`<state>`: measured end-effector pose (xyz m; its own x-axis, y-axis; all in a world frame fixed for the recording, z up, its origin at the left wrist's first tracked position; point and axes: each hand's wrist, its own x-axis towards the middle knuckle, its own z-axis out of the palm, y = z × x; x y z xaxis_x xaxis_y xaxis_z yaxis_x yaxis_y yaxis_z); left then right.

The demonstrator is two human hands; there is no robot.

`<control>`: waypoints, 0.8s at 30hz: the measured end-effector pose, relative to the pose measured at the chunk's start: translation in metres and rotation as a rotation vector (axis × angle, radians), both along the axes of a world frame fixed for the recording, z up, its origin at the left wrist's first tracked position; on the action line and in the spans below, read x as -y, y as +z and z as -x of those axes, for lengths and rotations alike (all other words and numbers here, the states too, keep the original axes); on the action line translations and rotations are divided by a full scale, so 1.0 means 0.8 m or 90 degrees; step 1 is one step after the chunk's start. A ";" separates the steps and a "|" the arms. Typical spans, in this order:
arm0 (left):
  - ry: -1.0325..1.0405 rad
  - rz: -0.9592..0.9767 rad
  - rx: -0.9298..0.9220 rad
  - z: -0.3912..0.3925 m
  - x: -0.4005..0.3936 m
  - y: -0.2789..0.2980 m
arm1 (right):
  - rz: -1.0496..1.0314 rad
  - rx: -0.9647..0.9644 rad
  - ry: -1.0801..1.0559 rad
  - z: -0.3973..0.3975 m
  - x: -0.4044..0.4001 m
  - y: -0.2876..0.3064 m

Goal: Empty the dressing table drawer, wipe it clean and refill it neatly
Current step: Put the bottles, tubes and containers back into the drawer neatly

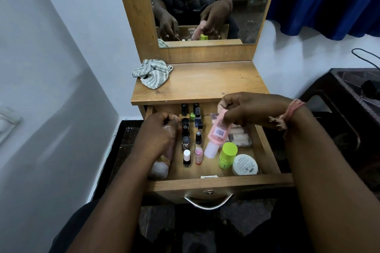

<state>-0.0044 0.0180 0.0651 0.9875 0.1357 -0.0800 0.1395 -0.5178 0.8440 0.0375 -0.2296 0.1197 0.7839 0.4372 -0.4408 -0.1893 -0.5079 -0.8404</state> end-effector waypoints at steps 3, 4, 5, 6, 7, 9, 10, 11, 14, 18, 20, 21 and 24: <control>-0.020 0.015 -0.039 -0.001 -0.005 0.005 | -0.099 -0.008 0.030 0.012 0.009 0.016; -0.030 0.012 -0.060 0.001 -0.007 0.009 | -0.130 -0.005 0.051 0.017 0.007 0.019; -0.043 0.011 -0.093 0.003 -0.010 0.014 | -0.156 -0.011 0.067 0.023 0.003 0.021; -0.059 0.026 -0.135 0.006 -0.013 0.017 | -0.170 -0.013 0.080 0.029 -0.001 0.021; -0.079 0.054 -0.183 0.008 -0.017 0.021 | -0.178 -0.010 0.090 0.034 -0.007 0.019; -0.103 0.128 -0.284 0.012 -0.024 0.027 | -0.182 0.005 0.097 0.040 -0.018 0.013; -0.114 0.165 -0.330 0.014 -0.027 0.030 | -0.187 0.012 0.088 0.040 -0.021 0.012; -0.132 0.201 -0.368 0.015 -0.031 0.032 | -0.204 0.017 0.072 0.041 -0.023 0.012; -0.205 0.331 -0.432 0.017 -0.036 0.039 | -0.280 0.010 -0.013 0.035 -0.020 0.011; -0.195 0.511 -0.365 0.012 -0.031 0.041 | -0.266 0.030 -0.065 0.029 -0.017 -0.001; -0.170 0.559 -0.306 0.006 -0.026 0.038 | -0.230 0.038 -0.056 0.028 -0.016 -0.004; -0.163 0.566 -0.280 0.003 -0.024 0.035 | -0.203 0.048 -0.040 0.028 -0.016 -0.003; -0.144 0.543 -0.226 -0.003 -0.019 0.026 | -0.101 0.107 -0.002 0.024 -0.015 0.000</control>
